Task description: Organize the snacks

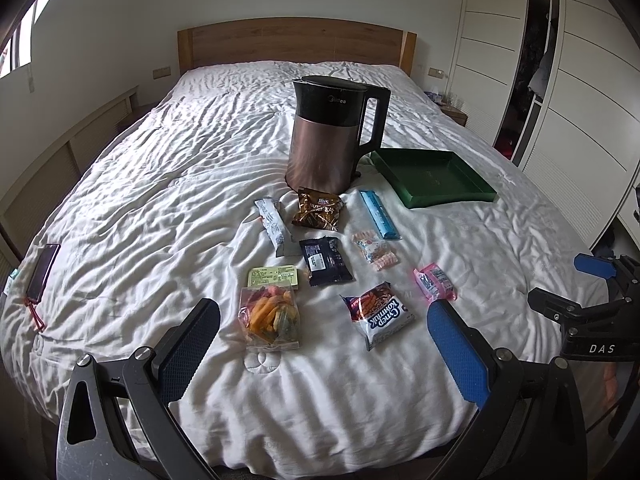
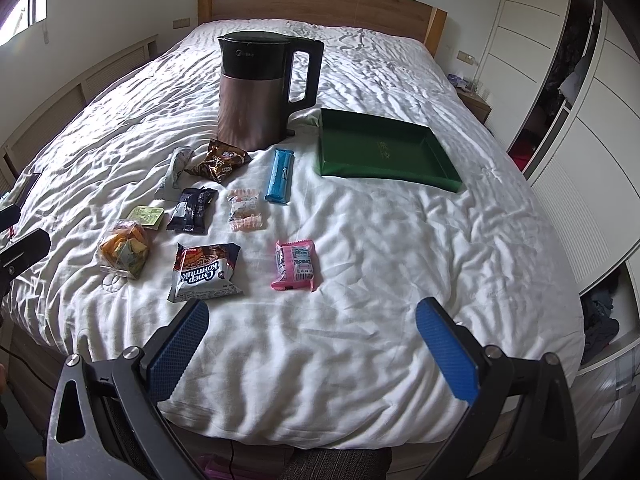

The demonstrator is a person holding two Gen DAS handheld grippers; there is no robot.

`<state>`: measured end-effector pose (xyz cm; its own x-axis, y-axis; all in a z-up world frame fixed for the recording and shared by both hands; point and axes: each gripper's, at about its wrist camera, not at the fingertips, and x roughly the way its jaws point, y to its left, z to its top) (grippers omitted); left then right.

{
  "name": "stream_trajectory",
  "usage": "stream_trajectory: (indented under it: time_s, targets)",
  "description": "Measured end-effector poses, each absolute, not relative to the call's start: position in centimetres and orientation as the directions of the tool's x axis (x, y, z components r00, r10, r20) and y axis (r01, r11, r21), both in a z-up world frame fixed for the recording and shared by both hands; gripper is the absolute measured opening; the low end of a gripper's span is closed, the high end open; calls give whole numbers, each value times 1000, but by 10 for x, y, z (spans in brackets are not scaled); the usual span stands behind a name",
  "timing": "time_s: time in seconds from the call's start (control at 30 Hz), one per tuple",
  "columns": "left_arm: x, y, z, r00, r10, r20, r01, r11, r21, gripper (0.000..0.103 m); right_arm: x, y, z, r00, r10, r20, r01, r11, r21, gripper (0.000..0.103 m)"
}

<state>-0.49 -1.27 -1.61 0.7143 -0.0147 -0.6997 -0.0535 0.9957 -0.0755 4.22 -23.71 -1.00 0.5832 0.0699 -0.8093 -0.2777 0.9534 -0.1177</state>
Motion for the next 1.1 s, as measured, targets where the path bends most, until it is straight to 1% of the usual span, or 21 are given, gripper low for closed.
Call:
stream_trajectory:
  time_s: [1.0,1.1]
  targets:
    - [-4,-11,-18,708,-12,-706,-56,996,-73,102,44,-242,-8,581,69,-811,-278,953,-118,103]
    - [-3,-9,-22,701,-4,-713,-64,996,-69,102,43,-231,-20,577,67,-814,-280,952,-120,103]
